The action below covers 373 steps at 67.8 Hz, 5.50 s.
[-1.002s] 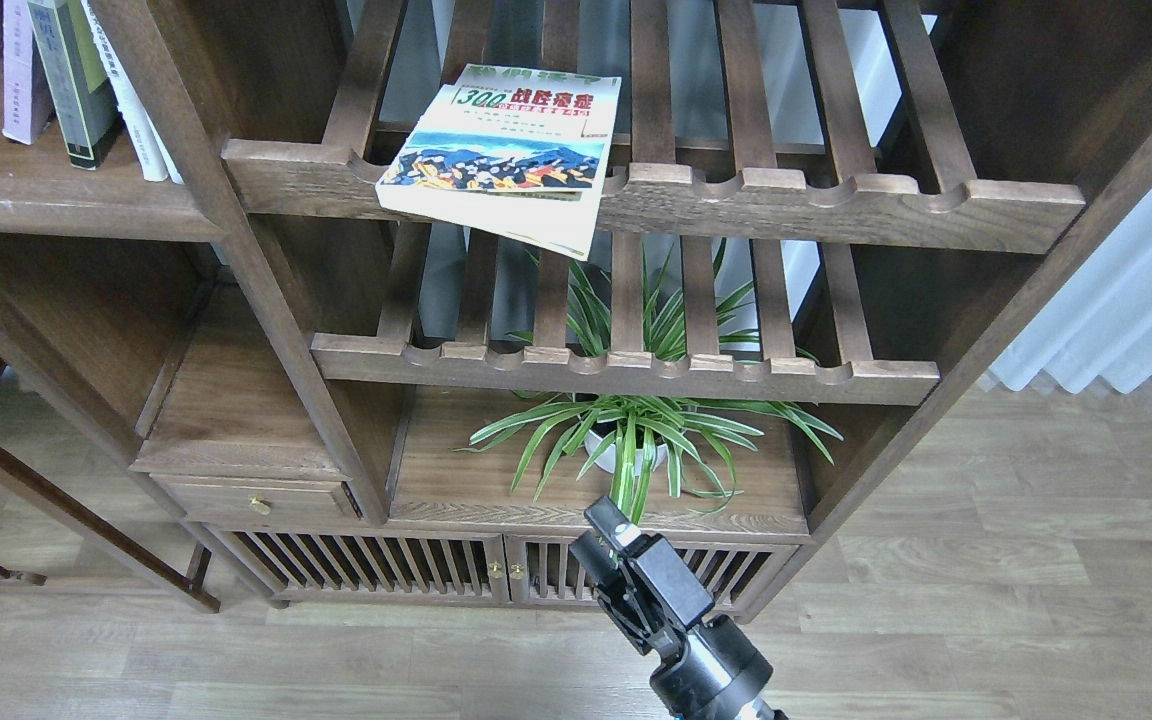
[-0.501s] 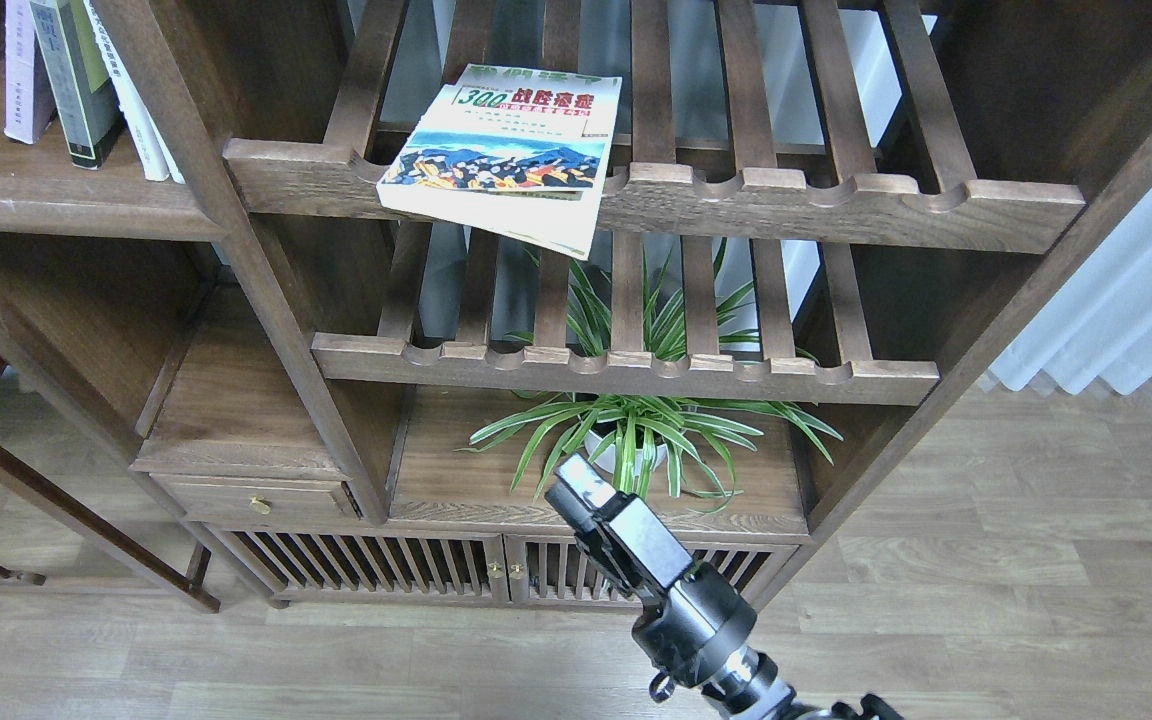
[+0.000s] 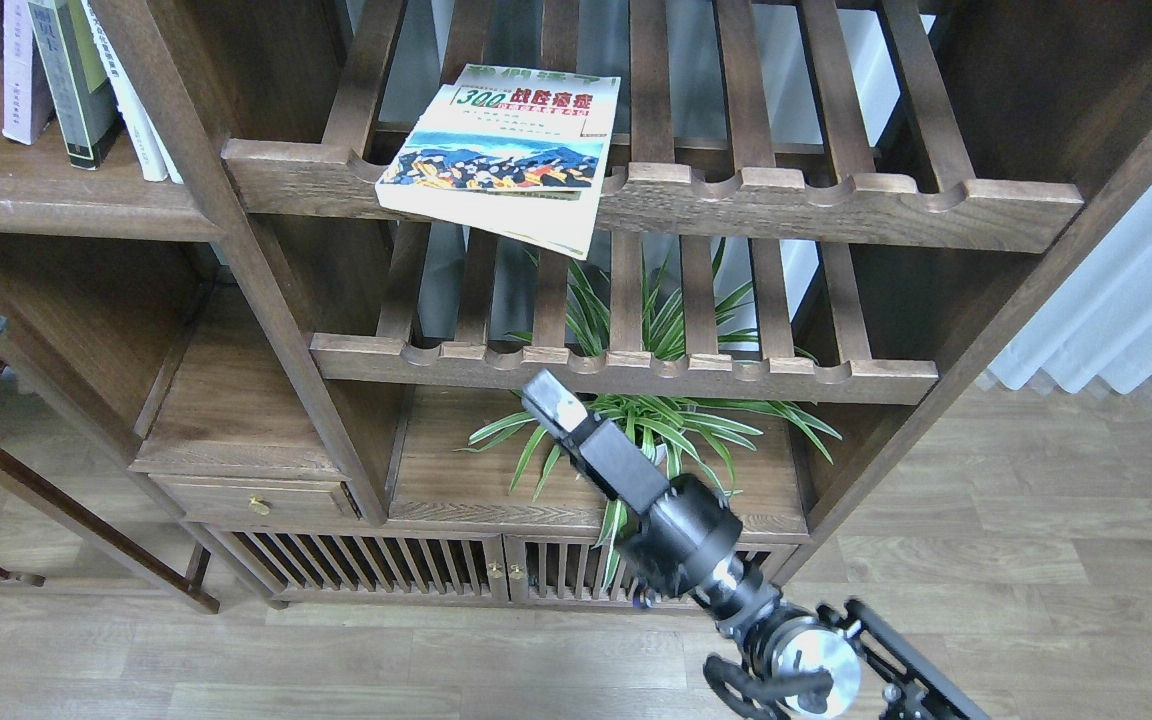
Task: Organize books on shelf
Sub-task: 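Raise the right gripper toward the travel book on the upper shelf, then grasp the travel book's lower edge with the right gripper, then pull the travel book down off the upper shelf with the right gripper, then pass the travel book from the right gripper to the left gripper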
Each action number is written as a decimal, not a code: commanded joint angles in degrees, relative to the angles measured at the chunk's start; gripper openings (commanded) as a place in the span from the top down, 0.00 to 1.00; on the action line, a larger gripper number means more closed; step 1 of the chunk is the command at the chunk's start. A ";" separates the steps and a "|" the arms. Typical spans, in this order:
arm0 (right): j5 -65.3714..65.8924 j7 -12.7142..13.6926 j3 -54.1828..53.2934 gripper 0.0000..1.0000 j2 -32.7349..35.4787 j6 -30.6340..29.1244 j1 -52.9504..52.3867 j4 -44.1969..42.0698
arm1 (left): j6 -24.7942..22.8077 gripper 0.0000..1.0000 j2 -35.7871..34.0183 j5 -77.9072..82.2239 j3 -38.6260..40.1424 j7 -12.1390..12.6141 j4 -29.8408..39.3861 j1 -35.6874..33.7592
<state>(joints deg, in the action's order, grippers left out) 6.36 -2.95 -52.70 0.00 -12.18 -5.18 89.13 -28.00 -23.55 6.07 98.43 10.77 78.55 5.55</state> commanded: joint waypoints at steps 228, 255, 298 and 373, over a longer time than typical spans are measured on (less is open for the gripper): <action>-7.33 -3.47 -0.39 0.94 0.00 13.86 -18.02 7.28 | 0.00 0.08 -0.88 -0.36 2.03 -0.66 -4.19 -0.89; -7.33 -2.32 0.49 0.94 0.00 -5.74 -0.89 8.52 | 0.00 0.07 -1.14 -1.32 1.76 -0.31 -4.28 -0.80; -9.52 -1.27 0.23 0.94 8.96 -15.82 24.69 7.20 | 0.00 0.07 -0.27 -2.11 -5.97 -0.66 -4.37 -0.54; -8.73 7.35 4.97 0.93 4.66 -15.82 24.08 -1.33 | 0.00 0.05 4.22 -25.84 -46.93 -1.02 -4.10 -6.25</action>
<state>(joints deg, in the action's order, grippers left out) -2.37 4.16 -49.25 4.85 -28.00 20.50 88.88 -28.00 -19.49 -17.59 53.96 9.78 74.15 -0.13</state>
